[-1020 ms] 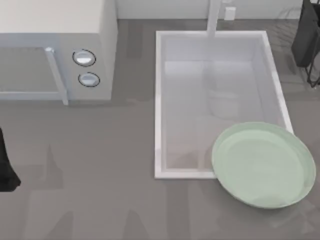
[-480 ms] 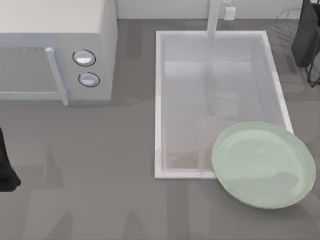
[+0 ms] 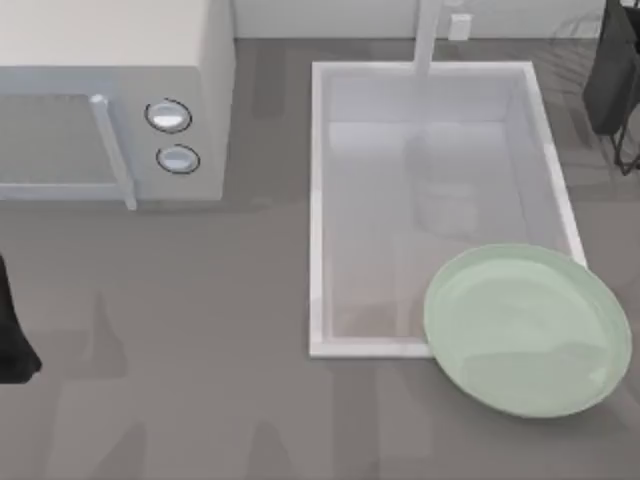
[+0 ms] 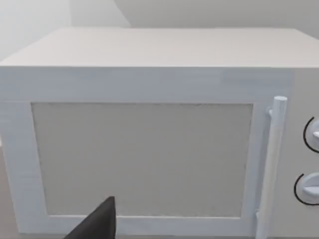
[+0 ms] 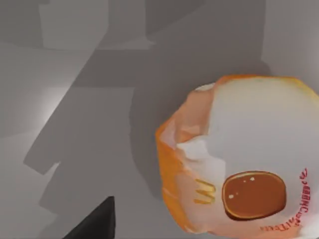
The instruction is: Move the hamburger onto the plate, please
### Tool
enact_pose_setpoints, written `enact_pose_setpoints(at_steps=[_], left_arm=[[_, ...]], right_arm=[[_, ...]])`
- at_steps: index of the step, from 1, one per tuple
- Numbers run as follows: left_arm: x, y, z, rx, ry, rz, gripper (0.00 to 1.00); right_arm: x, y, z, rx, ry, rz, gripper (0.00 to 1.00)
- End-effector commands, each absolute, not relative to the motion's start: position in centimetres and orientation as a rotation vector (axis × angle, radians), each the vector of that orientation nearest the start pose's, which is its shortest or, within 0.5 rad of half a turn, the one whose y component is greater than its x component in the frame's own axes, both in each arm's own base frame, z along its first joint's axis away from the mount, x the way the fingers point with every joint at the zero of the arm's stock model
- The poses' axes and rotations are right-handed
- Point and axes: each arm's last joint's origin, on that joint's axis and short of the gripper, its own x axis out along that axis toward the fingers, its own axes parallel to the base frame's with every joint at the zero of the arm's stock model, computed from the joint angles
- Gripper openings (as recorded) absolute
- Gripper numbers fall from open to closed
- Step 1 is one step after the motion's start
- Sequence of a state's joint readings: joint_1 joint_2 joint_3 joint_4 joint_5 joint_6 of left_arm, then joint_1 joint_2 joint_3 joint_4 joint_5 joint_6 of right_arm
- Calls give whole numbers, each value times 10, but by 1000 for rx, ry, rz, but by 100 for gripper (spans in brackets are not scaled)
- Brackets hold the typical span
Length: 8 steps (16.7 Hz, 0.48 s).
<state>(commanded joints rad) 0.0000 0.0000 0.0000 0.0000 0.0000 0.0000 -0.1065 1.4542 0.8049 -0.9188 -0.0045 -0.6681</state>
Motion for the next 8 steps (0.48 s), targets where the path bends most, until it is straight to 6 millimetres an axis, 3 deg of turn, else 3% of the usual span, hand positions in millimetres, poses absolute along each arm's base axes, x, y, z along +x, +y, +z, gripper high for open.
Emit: enact_pose_setpoints(at_steps=[8], left_arm=[[106,-1,160,0,0,0,100]], right_arm=[[226,-24,96,-437,1516,438,100]])
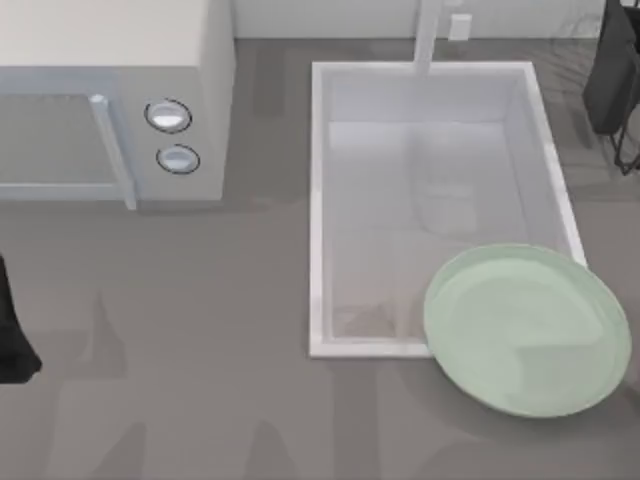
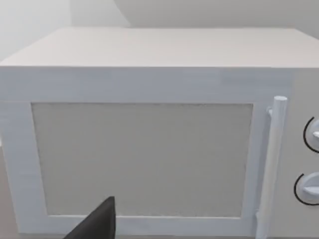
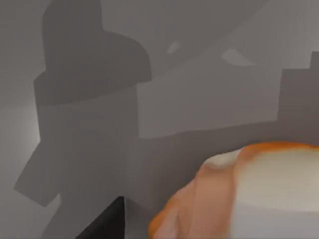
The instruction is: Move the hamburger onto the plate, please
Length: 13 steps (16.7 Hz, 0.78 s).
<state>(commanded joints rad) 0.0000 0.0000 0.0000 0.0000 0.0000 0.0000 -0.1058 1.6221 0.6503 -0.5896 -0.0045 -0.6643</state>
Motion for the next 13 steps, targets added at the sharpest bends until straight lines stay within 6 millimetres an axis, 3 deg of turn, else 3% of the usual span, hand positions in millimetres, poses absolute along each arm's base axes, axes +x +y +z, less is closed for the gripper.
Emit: enact_pose_setpoints(at_steps=[5,13], left_arm=[[106,-1,160,0,0,0,100],[106,-1,160,0,0,0,100]], right_arm=[[226,-24,92,-436,1518,439,100],[226,-24,92,-436,1518,439,40]])
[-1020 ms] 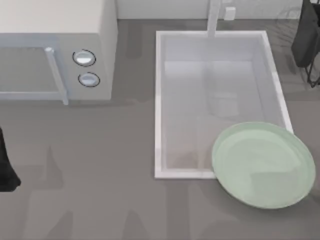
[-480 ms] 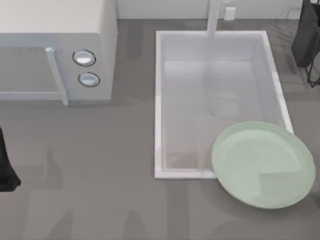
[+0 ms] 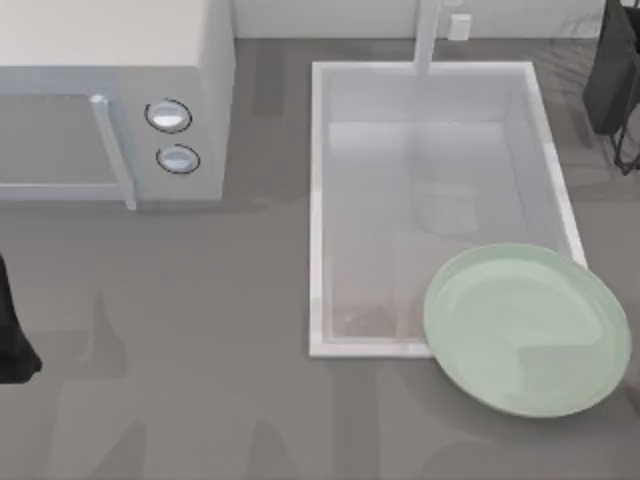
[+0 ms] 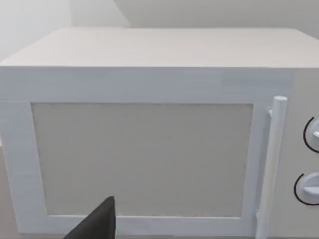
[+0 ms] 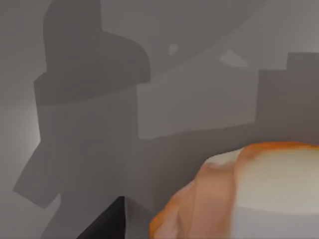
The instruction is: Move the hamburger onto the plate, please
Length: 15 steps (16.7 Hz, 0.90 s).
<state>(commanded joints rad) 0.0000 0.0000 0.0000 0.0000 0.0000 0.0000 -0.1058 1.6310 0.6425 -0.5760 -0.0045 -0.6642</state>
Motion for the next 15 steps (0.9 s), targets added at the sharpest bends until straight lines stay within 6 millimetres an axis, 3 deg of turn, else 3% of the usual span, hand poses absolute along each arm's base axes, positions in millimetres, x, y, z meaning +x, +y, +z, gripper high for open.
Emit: enact_pose_setpoints(at_steps=[5,13,14,15], left_arm=[[106,-1,160,0,0,0,100],[106,-1,160,0,0,0,100],[106,-1,160,0,0,0,100],[106,-1,160,0,0,0,100]], right_arm=[[226,-24,92,-436,1518,439,2],[226,-24,92,-436,1518,439,0],[227,-24,115,-423,1494,437,0],[227,-24,115,-423,1494,437,0]])
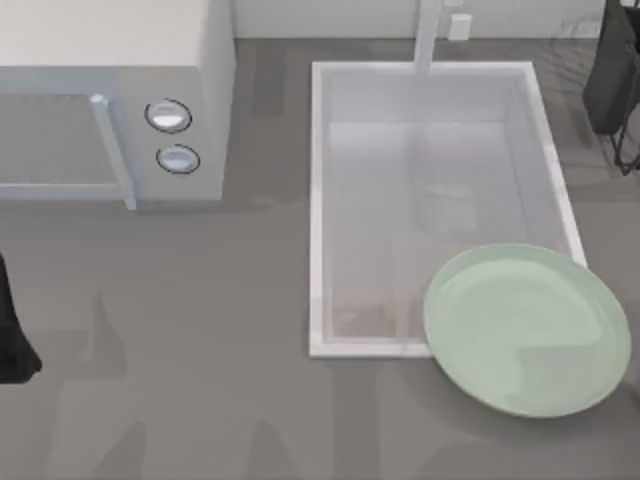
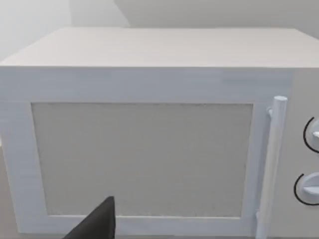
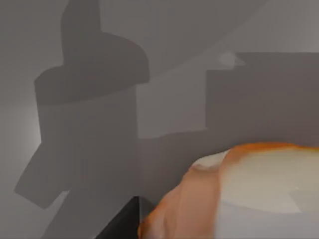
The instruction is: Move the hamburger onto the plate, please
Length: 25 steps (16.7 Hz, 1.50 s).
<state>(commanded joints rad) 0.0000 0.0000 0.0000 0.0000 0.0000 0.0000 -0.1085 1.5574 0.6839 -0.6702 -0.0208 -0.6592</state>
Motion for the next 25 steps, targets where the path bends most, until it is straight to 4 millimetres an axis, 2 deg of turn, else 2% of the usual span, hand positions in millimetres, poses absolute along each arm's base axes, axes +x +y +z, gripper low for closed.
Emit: enact_pose_setpoints(at_steps=[3,9,11,19,22,25], left_arm=[[106,-1,160,0,0,0,100],[106,-1,160,0,0,0,100],[106,-1,160,0,0,0,100],[106,-1,160,0,0,0,100],[106,-1,160,0,0,0,100],[106,-1,160,0,0,0,100]], right_arm=[[232,-25,131,-426,1488,436,0],[229,-24,196,-419,1516,448,0],[227,-24,211,-422,1500,440,0],[229,-21,214,-410,1501,425,0],[239,-8,217,-365,1507,369,0],[251,12,219,-267,1523,262,0]])
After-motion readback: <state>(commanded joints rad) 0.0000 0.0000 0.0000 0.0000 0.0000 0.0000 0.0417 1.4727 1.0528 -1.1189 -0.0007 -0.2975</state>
